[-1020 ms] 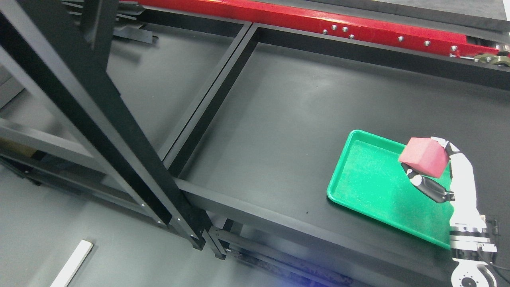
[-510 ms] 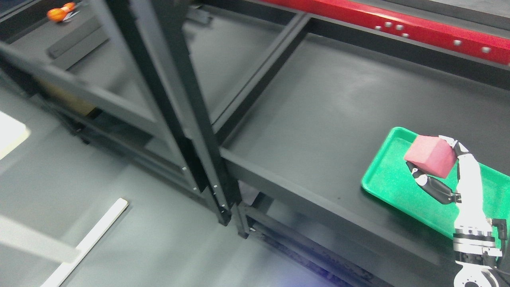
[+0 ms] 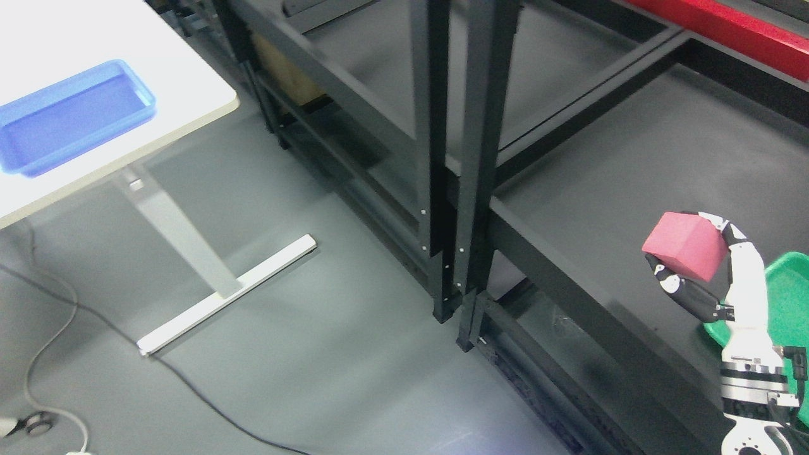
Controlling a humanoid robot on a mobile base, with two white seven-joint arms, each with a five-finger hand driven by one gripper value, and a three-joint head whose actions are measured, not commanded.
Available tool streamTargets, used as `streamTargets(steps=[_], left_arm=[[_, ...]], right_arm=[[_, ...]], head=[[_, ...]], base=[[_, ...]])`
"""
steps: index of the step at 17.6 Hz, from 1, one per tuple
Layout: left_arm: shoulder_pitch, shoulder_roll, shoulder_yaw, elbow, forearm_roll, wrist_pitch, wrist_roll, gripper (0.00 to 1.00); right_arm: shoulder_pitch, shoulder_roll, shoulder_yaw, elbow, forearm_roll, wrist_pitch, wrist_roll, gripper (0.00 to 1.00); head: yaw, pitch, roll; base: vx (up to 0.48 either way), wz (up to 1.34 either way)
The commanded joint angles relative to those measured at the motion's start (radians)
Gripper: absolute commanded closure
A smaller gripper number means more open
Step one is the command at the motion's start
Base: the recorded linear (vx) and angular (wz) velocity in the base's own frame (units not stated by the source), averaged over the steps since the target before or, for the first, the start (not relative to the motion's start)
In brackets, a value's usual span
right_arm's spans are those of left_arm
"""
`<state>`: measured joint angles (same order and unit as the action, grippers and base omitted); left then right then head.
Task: Pick pink block from left shelf to tray
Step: 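Turn and drive toward the blue tray holding the cube in the right hand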
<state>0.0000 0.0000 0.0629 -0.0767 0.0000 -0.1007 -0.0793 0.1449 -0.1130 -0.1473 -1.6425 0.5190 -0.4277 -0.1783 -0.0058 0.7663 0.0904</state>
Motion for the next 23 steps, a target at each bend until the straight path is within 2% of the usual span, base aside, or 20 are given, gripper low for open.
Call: streamTargets(steps=[1,16,23], left_arm=[[0.009,0.017,0.000,0.000,-0.002,-0.001,0.000,0.00],[0.009,0.017,0.000,0.000,-0.002,-0.001,0.000,0.00],[0.009,0.017,0.000,0.000,-0.002,-0.001,0.000,0.00]], right_arm=[[-0.001,0.004,-0.005,-0.013,-0.001,0.000,0.000,0.96],[0.001,0.006,-0.005,-0.011,-0.001,-0.008,0.000,0.96],[0.002,0.006,-0.005,-0.011,-0.001,-0.016,0.000,0.96]], head=[[0.0000,0.000,0.000],[0.0000,0.000,0.000],[0.0000,0.000,0.000]], base=[[-0.178,0.84],[-0.138,0.68],[-0.020,0.19]])
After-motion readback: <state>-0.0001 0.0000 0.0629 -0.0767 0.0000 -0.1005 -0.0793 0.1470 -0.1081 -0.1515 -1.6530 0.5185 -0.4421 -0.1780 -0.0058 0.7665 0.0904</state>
